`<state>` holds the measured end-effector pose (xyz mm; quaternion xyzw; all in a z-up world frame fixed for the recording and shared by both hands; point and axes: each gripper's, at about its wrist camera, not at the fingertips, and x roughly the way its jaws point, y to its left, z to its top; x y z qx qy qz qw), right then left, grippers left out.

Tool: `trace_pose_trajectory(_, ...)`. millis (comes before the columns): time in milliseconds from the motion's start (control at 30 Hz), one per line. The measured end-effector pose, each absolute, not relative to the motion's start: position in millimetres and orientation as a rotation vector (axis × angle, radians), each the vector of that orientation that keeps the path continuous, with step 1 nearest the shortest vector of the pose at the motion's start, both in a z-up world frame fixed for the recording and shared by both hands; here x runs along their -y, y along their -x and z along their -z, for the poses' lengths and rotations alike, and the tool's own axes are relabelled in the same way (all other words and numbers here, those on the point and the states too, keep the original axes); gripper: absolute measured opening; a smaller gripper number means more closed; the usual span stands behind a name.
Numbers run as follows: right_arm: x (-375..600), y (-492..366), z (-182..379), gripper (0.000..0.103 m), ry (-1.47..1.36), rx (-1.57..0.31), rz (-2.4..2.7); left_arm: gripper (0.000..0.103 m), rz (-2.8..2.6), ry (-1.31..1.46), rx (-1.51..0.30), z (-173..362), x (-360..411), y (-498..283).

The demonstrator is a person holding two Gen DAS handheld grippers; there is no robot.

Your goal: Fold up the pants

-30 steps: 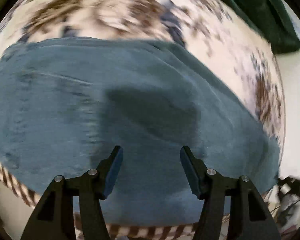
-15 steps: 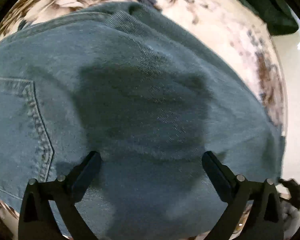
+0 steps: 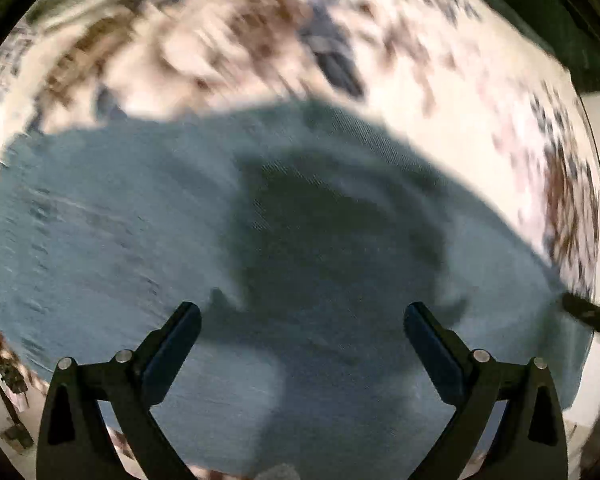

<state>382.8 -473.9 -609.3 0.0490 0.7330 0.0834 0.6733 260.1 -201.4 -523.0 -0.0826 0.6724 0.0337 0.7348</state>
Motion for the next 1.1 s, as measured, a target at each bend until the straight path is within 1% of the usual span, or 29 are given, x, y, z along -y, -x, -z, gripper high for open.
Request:
trace_pose_trajectory(33, 463, -388, 619, 0.051, -0.046, -1.668, -0.188, 0.103, -0.096, 0.178, -1.465, 518, 194, -266)
trace_pose_trajectory(67, 455, -390, 624, 0.042, 0.027, -1.672, -0.196, 0.103, -0.107, 0.175, -1.464, 518, 188, -269)
trace_pose_trajectory(100, 449, -392, 625, 0.029, 0.078, -1.655, -0.204, 0.103, -0.118, 0.172, -1.470, 520, 182, -275)
trace_pose_trajectory(133, 447, -393, 623, 0.007, 0.082, -1.632, -0.212, 0.103, -0.134, 0.170, -1.488, 526, 176, -281)
trace_pose_trajectory(167, 447, -394, 619, 0.004, 0.077, -1.610, -0.198, 0.103, -0.144, 0.172, -1.504, 531, 172, -285)
trace_pose_trajectory(267, 446, -391, 604, 0.003, 0.105, -1.544, -0.151, 0.103, -0.164, 0.192, -1.519, 541, 157, -297)
trace_pose_trajectory(433, 454, -385, 581, 0.002, 0.086, -1.431, -0.066, 0.103, -0.150, 0.182, -1.490, 540, 152, -317)
trace_pose_trajectory(467, 453, -385, 577, 0.003, 0.098, -1.412, -0.054, 0.103, -0.148, 0.176, -1.489, 539, 142, -335)
trace_pose_trajectory(567, 449, -391, 580, 0.003, 0.106, -1.415, -0.032, 0.103, -0.147, 0.167, -1.476, 540, 143, -351)
trace_pose_trajectory(600, 452, -397, 589, 0.003, 0.083, -1.459, -0.033, 0.103, -0.149, 0.164, -1.474, 540, 132, -366)
trace_pose_trajectory(633, 445, -399, 601, 0.005, 0.052, -1.499, -0.035, 0.103, -0.151, 0.161, -1.475, 542, 129, -375)
trace_pose_trajectory(700, 456, -406, 607, 0.023, -0.053, -1.530, -0.041, 0.103, -0.153, 0.159, -1.480, 545, 132, -388)
trace_pose_trajectory(767, 479, -398, 594, 0.083, -0.180, -1.511, -0.037, 0.103, -0.143, 0.154, -1.477, 537, 128, -386)
trace_pose_trajectory(800, 494, -389, 585, 0.089, -0.248, -1.489, -0.020, 0.103, -0.134, 0.152, -1.466, 529, 127, -384)
trace_pose_trajectory(933, 567, -314, 558, 0.090, -0.468, -1.428, 0.186, 0.103, -0.059, 0.120, -1.421, 491, 143, -363)
trace_pose_trajectory(1033, 635, -230, 556, 0.089, -0.653, -1.374, 0.410, 0.103, -0.011, 0.085, -1.424, 484, 166, -342)
trace_pose_trajectory(1100, 673, -176, 560, 0.085, -0.779, -1.316, 0.541, 0.103, 0.016, 0.062, -1.434, 488, 184, -317)
